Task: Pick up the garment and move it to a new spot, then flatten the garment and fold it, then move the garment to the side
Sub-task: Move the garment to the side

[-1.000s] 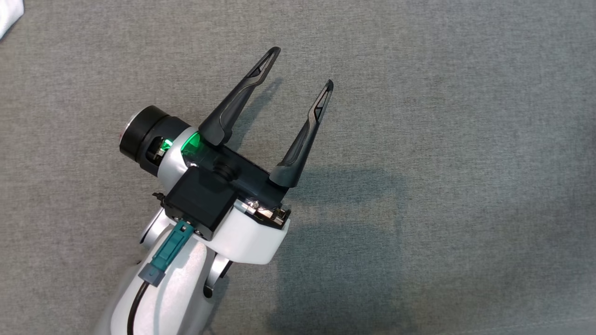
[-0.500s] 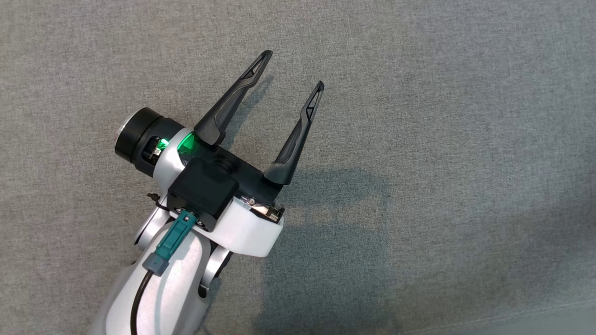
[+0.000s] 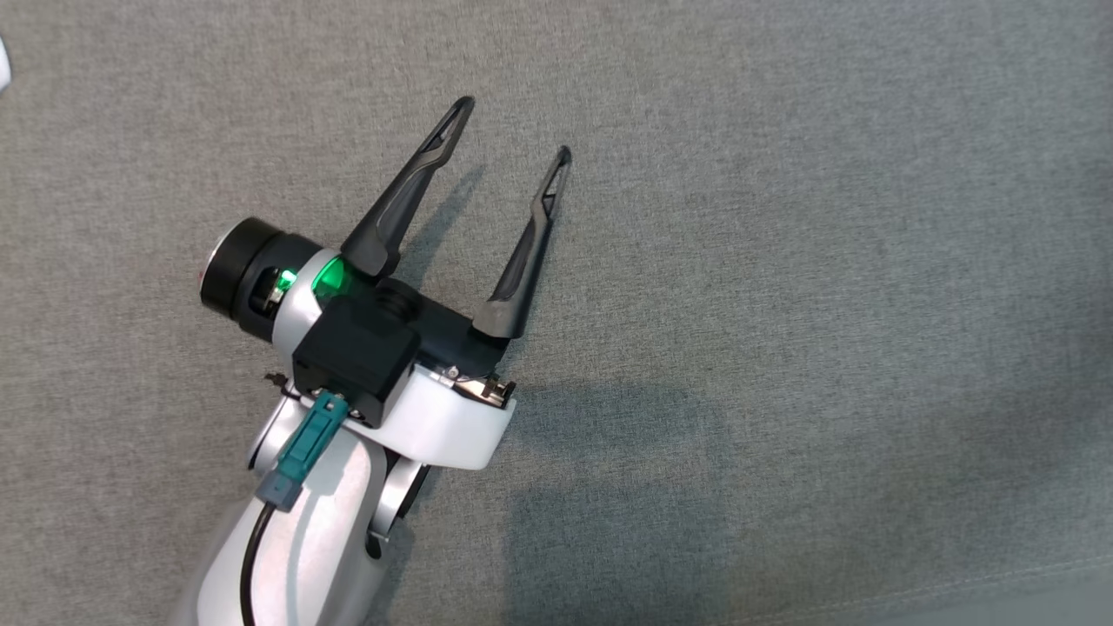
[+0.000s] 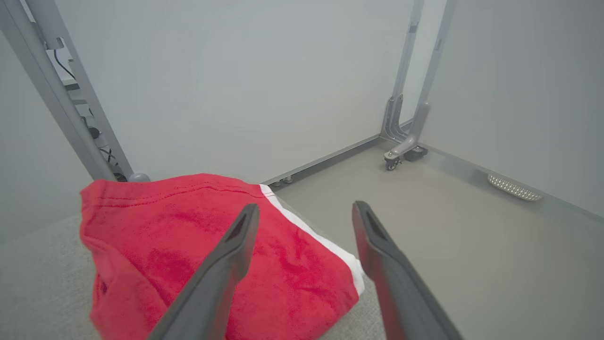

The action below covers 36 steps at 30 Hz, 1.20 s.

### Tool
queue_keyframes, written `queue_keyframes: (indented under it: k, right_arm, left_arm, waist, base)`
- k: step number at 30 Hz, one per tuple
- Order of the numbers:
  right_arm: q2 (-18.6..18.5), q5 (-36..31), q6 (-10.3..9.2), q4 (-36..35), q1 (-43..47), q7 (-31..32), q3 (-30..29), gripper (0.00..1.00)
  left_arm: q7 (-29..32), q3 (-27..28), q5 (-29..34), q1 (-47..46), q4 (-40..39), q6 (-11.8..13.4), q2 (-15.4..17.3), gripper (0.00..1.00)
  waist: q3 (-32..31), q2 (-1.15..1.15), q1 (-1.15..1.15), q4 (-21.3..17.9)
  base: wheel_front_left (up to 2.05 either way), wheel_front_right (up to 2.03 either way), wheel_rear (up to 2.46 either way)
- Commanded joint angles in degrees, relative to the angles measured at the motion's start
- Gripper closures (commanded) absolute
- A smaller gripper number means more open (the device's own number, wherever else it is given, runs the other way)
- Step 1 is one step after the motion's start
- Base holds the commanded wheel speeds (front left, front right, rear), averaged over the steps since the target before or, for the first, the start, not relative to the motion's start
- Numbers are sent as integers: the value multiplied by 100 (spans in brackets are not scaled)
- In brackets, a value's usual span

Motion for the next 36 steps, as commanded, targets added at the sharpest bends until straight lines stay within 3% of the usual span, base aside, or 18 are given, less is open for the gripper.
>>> queue_keyframes:
  k: [1, 6, 11, 22, 30, 36]
  right_arm:
    - [-16, -22, 0, -190, 73, -34, 76, 0]
    - [456, 123, 0, -712, 273, -34, 793, 0]
    - [738, 611, 0, -1071, 669, -34, 1971, 0]
    - [824, 1974, 0, -1658, 1833, -34, 4391, 0]
    - [804, 2326, 0, -2290, 2749, -34, 5258, 0]
    - [813, 2310, 0, -2873, 3614, -34, 5330, 0]
  left_arm:
    - [-40, 176, -21, 126, -111, 54, 37, 0]
    - [-181, 378, -365, 337, 162, 220, -71, 0]
    - [-284, 631, -766, 592, 481, 407, -163, 0]
    - [-441, 882, -1301, 1071, 1080, 659, -263, 0]
    - [-556, 1108, -1474, 1602, 1186, 791, -282, 0]
    - [-590, 1196, -1405, 1981, 1181, 770, -273, 0]
  waist:
    - [-136, 0, 0, -1]
    - [-587, 0, 0, 72]
    - [-1138, 0, 0, 211]
    - [-2377, 0, 0, 582]
    - [-3083, 0, 0, 697]
    - [-3479, 0, 0, 873]
  base:
    - [0, 0, 0]
    - [0, 0, 0]
    - [0, 0, 0]
    - [0, 0, 0]
    - [0, 0, 0]
    - [0, 0, 0]
